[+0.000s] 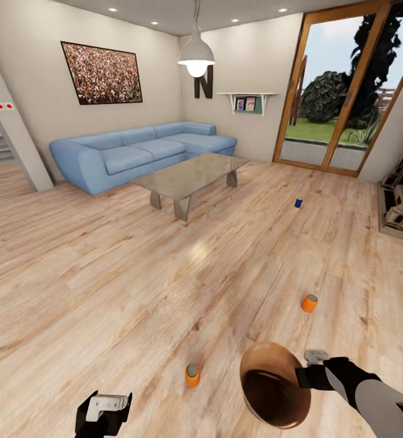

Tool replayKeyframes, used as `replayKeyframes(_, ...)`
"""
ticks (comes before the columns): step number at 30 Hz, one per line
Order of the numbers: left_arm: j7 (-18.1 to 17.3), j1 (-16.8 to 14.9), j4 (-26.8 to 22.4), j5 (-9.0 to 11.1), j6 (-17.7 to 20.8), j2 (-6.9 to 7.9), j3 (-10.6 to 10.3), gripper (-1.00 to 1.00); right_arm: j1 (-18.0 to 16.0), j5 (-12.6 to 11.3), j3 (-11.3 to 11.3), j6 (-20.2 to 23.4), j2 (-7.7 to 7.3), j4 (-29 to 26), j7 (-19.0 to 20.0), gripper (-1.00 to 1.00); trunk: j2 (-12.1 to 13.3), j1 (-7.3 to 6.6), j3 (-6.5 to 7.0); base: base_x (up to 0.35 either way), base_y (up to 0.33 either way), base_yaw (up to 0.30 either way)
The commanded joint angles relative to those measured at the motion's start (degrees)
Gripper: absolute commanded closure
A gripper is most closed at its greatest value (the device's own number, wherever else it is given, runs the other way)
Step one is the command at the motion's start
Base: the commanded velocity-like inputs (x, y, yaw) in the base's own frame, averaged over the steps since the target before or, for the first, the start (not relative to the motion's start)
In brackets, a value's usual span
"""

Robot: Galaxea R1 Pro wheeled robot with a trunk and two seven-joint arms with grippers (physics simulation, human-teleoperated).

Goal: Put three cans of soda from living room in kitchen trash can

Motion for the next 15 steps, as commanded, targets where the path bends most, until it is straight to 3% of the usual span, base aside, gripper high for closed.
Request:
replayKeyframes(1, 0.0, 0.0, 0.0, 0.0, 0.0, 0.0, 0.0, -1.0, -0.02, -0.33, -0.31, 0.07, 0.01, -0.03, 0.23, 1.0, 0.0, 0.0, 0.0, 0.0, 0.0, 0.0)
replayKeyframes(8, 0.0, 0.0, 0.0, 0.0, 0.0, 0.0, 0.0, -1.0, -0.02, 1.48, 2.6, 0.07, 0.01, -0.03, 0.23, 1.0, 0.0, 0.0, 0.0, 0.0, 0.0, 0.0)
replayKeyframes(11, -0.16, -0.28, 0.97, 0.14, -0.1, -0.19, -0.27, -1.0, -0.92, 2.39, 4.9, 0.75, 0.97, -0.71, -0.47, 1.0, 0.0, 0.0, 0.0, 0.0, 0.0, 0.0)
replayKeyframes(15, -0.25, -0.83, 2.26, 0.2, -0.35, -0.38, -0.56, -1.0, -2.18, 2.9, 6.0, 1.65, 2.25, -2.05, -0.93, 1.0, 0.0, 0.0, 0.0, 0.0, 0.0, -0.08)
